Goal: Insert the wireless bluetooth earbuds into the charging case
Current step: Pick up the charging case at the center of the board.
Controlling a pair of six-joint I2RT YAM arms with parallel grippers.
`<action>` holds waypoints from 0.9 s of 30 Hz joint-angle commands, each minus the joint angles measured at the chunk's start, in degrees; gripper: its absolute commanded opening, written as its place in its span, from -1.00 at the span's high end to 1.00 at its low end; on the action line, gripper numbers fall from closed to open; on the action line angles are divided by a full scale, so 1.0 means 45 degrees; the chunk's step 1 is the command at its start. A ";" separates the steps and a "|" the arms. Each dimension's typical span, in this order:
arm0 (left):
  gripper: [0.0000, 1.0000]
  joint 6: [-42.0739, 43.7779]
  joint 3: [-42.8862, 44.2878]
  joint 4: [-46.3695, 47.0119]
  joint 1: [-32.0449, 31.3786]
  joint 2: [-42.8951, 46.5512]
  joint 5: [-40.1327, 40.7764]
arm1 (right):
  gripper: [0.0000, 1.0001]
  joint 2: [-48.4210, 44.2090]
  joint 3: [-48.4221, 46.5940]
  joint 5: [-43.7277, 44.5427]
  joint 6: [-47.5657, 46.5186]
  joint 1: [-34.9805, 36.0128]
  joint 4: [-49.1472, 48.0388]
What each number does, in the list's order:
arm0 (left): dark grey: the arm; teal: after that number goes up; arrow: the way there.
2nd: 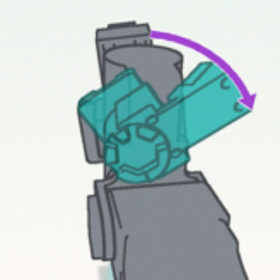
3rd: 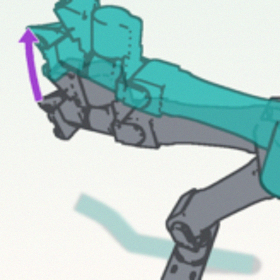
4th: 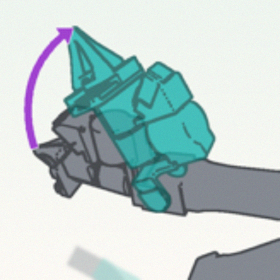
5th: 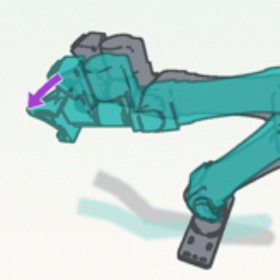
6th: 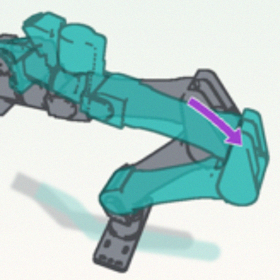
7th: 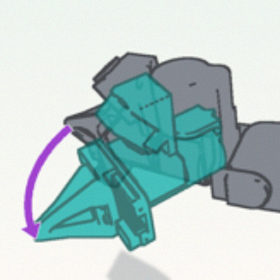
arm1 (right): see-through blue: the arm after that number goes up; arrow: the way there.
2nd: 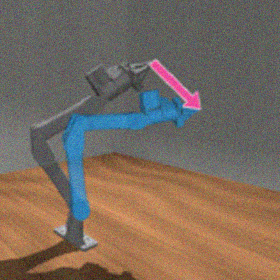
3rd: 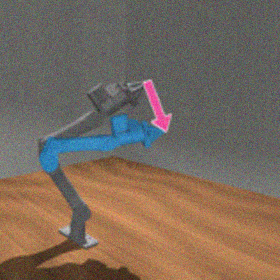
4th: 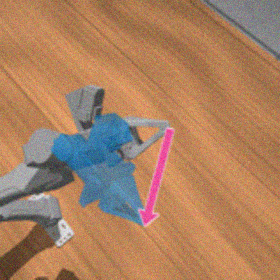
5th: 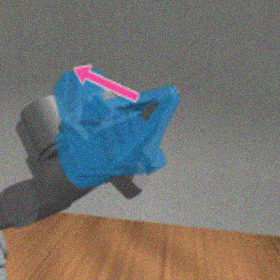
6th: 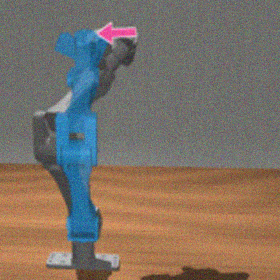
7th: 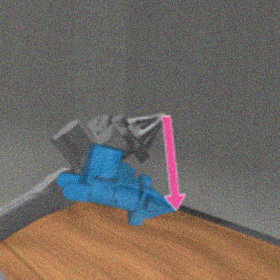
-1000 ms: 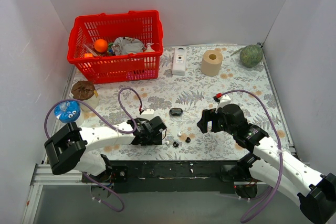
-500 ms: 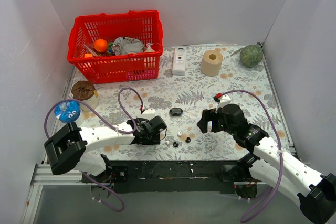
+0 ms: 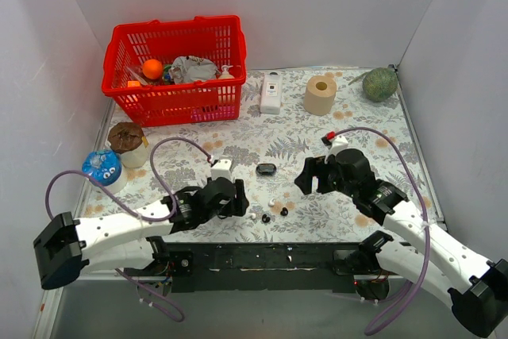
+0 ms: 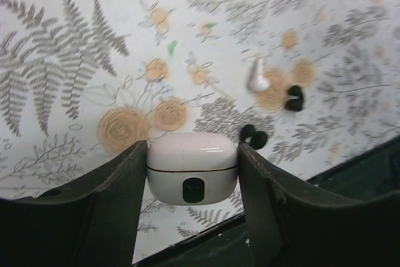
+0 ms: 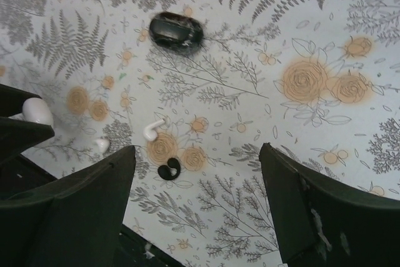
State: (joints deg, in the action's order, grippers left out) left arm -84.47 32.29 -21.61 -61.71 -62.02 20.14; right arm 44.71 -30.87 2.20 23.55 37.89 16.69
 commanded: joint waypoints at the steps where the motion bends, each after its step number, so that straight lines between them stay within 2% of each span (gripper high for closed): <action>1: 0.79 0.2476 -0.1040 0.4012 -0.0133 0.1689 -0.0430 | -0.77 0.0472 -0.2003 -0.1381 -0.0232 -0.0002 -0.0175; 2: 0.79 0.3545 -0.1662 0.5644 -0.0134 0.2292 -0.0568 | -0.78 0.0649 -0.2355 -0.1657 -0.0562 -0.0002 0.0194; 4: 0.79 0.4624 -0.2349 0.7118 -0.0192 0.2881 -0.0783 | -0.79 0.1175 -0.3449 -0.2320 -0.0760 -0.0002 0.0625; 5: 0.79 0.5635 -0.2932 0.8498 -0.0192 0.3309 -0.0823 | -0.80 0.1352 -0.3800 -0.2421 -0.0838 -0.0002 0.0782; 8: 0.80 0.7998 -0.3852 1.1020 -0.0212 0.3761 -0.1562 | -0.82 0.1705 -0.4720 -0.2831 -0.0858 -0.0002 0.1135; 11: 0.81 0.9235 -0.4032 1.2472 -0.0212 0.3510 -0.2168 | -0.82 0.2134 -0.5540 -0.3222 -0.0859 -0.0002 0.1525; 16: 1.00 1.1911 -0.3758 1.3491 -0.0212 0.2435 -0.2991 | -0.82 0.3421 -0.6829 -0.3983 -0.0839 0.0115 0.2676; 19: 1.00 1.3023 -0.3681 1.4019 -0.0192 0.2279 -0.2913 | -0.82 0.3717 -0.7259 -0.4140 -0.0820 0.0349 0.2795; 24: 1.00 1.4062 -0.3680 1.4293 -0.0212 0.2278 -0.2777 | -0.87 0.3853 -0.7728 -0.4355 -0.1034 0.0856 0.2483; 27: 1.00 1.4239 -0.3797 1.4567 -0.0212 0.2473 -0.2796 | -0.89 0.4145 -0.8118 -0.3791 -0.1307 0.1500 0.2580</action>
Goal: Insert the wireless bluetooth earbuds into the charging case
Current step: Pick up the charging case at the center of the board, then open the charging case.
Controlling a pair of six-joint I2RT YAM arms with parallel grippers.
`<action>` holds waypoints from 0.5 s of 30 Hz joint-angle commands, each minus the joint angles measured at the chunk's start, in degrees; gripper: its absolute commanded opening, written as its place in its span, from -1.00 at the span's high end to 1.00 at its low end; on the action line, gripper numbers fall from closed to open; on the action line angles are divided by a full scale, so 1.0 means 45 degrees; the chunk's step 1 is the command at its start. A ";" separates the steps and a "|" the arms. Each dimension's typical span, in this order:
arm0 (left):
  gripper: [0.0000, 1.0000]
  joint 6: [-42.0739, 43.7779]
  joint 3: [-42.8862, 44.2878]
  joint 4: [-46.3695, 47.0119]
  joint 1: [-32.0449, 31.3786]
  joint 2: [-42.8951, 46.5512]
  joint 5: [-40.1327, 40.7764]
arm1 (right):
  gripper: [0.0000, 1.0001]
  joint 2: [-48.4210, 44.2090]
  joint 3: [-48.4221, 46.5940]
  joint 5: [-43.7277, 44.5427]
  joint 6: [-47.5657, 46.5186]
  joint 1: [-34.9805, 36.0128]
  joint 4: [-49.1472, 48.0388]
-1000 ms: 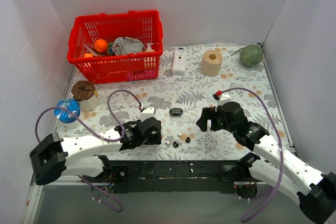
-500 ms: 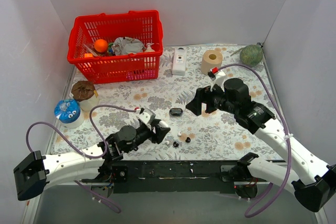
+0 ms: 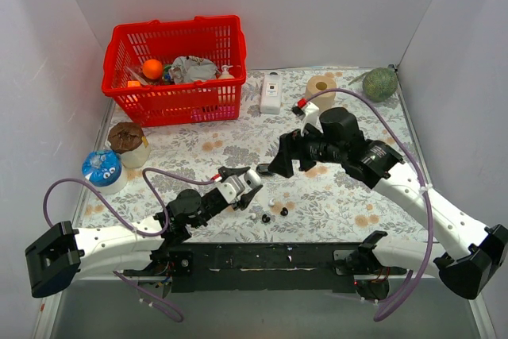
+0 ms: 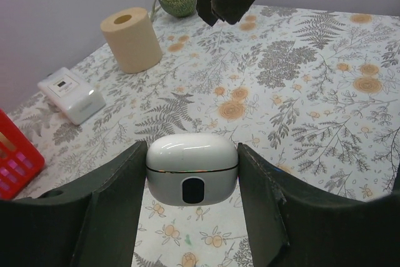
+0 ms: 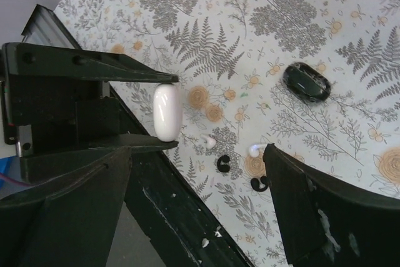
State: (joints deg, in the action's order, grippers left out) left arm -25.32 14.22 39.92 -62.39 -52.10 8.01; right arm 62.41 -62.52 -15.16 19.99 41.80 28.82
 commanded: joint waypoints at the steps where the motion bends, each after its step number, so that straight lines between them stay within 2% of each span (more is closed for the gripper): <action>1: 1.00 0.1134 0.0258 0.0875 -0.0061 0.0288 -0.0120 | -0.89 0.0309 -0.1222 0.0532 -0.0574 0.0981 -0.0018; 10: 1.00 0.1154 0.0727 0.0484 -0.0061 0.0034 -0.0413 | -0.93 0.1852 -0.2238 0.2252 -0.0711 0.2486 0.0392; 15: 1.00 0.1135 0.0844 0.0484 -0.0061 0.0053 -0.0510 | -0.89 0.2438 -0.2454 0.3133 -0.0711 0.2742 0.0627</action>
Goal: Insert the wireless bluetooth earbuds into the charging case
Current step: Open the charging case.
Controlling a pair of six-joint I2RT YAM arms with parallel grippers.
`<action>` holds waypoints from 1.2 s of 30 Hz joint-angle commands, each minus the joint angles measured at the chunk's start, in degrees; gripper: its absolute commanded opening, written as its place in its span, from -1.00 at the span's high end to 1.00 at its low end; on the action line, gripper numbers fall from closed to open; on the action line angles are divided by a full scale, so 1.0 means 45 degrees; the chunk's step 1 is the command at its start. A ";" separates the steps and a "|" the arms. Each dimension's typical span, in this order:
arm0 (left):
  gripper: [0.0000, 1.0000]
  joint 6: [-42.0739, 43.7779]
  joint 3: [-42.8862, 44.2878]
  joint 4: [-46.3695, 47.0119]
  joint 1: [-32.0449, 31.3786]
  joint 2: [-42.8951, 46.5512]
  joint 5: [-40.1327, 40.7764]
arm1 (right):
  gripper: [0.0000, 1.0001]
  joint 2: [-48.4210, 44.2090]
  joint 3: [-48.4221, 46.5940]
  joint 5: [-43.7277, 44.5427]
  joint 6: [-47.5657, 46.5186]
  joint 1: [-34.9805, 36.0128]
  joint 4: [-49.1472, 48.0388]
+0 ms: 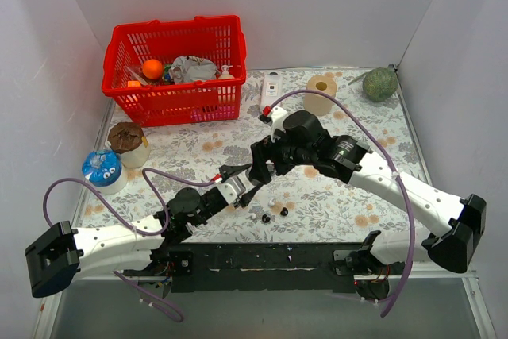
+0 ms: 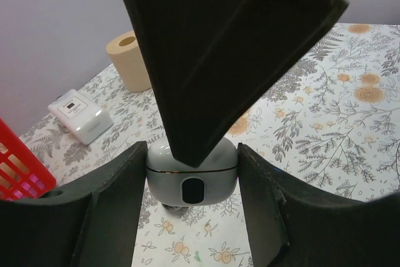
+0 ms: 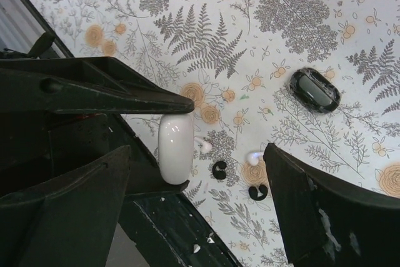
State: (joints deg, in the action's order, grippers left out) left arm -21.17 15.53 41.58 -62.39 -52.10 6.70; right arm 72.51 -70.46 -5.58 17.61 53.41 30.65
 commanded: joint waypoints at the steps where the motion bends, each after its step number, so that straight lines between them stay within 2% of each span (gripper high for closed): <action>1: 1.00 0.0154 0.0611 0.0076 -0.0061 0.0073 -0.0258 | -0.88 0.0214 -0.0671 0.1142 -0.0163 0.0163 0.0219; 17: 1.00 -0.0003 0.0397 -0.0100 -0.0081 0.0463 -0.0200 | -0.62 0.0058 -0.0046 0.2061 -0.0006 0.0163 0.0043; 36: 1.00 -0.0003 0.0221 -0.0178 -0.0061 0.0718 0.0093 | -0.53 -0.0682 0.0266 0.2745 0.0208 0.0046 0.0161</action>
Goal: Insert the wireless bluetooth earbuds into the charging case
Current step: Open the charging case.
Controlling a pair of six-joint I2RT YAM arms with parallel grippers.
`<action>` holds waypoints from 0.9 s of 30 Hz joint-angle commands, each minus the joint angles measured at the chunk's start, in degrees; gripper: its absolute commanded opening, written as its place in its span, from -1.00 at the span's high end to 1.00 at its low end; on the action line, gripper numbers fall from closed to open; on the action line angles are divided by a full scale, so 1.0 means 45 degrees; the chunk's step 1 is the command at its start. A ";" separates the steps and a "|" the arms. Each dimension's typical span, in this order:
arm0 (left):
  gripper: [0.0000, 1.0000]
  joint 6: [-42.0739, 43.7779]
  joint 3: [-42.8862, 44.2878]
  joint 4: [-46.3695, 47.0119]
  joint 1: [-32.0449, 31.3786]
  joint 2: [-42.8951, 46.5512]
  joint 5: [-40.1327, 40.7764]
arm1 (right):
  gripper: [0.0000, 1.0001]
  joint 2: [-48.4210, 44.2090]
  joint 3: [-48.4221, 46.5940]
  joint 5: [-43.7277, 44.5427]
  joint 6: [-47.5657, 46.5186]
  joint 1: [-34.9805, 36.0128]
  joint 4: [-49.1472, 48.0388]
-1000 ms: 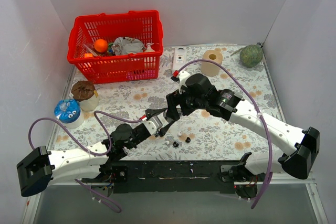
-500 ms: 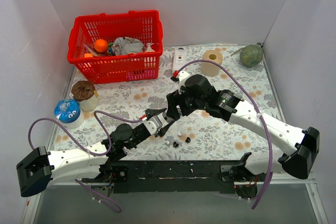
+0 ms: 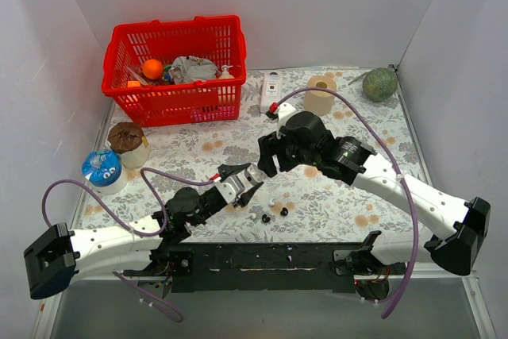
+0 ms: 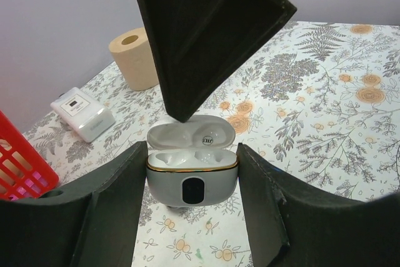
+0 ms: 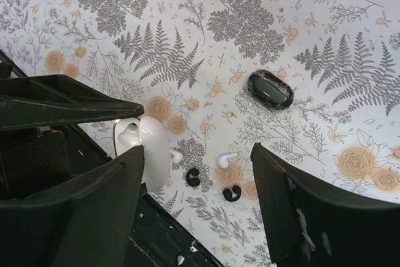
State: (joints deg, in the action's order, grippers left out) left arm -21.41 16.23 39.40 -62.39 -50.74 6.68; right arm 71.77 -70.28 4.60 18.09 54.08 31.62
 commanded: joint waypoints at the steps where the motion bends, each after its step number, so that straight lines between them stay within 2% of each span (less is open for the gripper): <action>1: 1.00 0.0031 0.0046 0.0308 -0.0061 0.0436 0.0118 | -0.53 -0.0654 0.0343 0.0056 0.0102 -0.0124 -0.0421; 5: 1.00 -0.0008 0.0065 0.0288 -0.0081 0.0397 0.0157 | -0.57 -0.1144 0.0560 -0.1408 0.0004 -0.0105 -0.1420; 13: 1.00 -0.0028 0.0144 0.0502 -0.0081 0.0221 0.0118 | -0.57 -0.0578 0.0637 -0.2115 -0.0113 -0.0085 -0.1498; 22: 1.00 -0.0106 0.0202 0.0503 -0.0081 0.0357 0.0020 | -0.34 -0.0362 0.0871 -0.2486 0.0394 -0.0260 -0.1967; 27: 1.00 -0.0203 0.0124 0.0483 -0.0061 0.0592 0.0020 | -0.12 -0.0480 0.1223 -0.3228 0.0707 -0.0728 -0.2455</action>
State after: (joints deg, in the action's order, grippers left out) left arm -21.93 16.23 40.32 -62.39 -49.93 6.81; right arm 70.46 -65.87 -6.44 19.64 52.42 24.86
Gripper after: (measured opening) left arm 0.540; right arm 0.596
